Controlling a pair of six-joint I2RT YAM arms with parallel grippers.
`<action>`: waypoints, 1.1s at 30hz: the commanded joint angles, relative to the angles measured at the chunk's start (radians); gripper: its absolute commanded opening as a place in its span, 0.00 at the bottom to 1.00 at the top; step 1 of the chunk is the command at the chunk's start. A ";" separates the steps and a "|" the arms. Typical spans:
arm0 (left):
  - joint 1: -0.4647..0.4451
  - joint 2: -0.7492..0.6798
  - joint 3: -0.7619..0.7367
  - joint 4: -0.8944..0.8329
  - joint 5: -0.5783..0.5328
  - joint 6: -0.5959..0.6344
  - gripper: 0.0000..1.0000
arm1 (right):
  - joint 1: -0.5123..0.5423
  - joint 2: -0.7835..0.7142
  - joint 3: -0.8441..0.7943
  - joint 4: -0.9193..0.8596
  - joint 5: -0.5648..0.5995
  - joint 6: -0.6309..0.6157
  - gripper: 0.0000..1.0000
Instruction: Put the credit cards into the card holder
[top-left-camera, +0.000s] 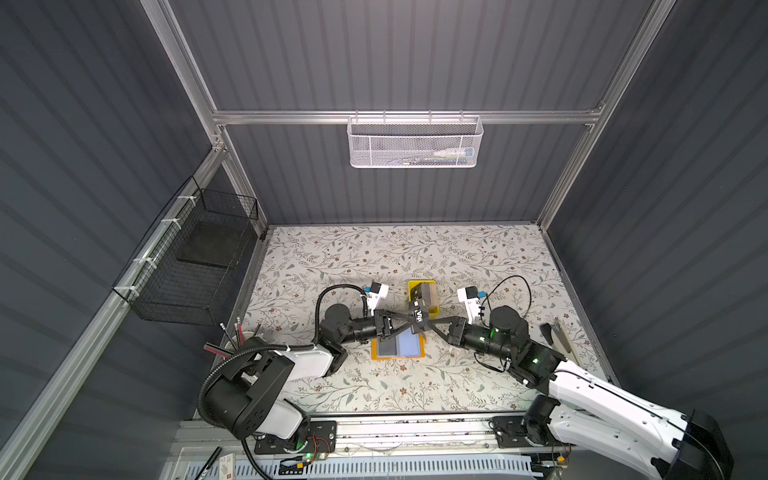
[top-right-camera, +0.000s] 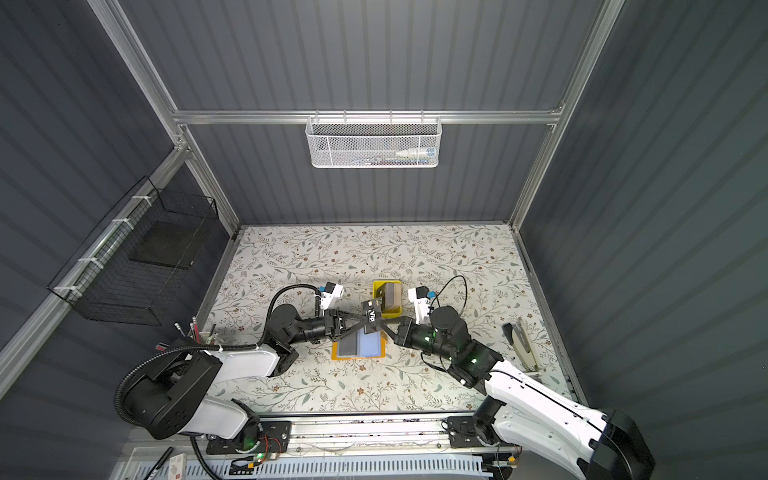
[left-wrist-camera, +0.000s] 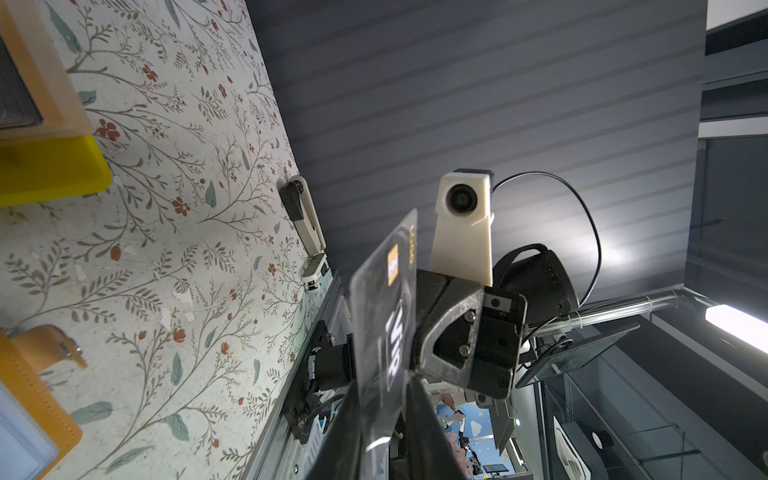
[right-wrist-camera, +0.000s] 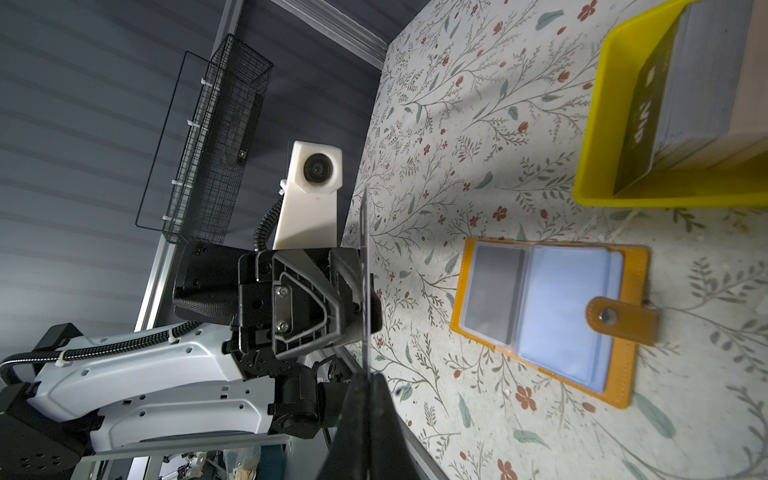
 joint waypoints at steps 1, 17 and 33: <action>-0.005 0.010 -0.013 0.073 -0.008 -0.012 0.15 | 0.006 -0.014 -0.019 0.016 0.011 0.012 0.00; -0.002 -0.062 -0.009 -0.185 -0.032 0.126 0.00 | 0.007 -0.047 -0.006 -0.072 0.069 -0.016 0.20; 0.015 -0.319 0.005 -0.832 -0.094 0.413 0.00 | 0.127 -0.033 0.067 -0.343 0.342 -0.163 0.37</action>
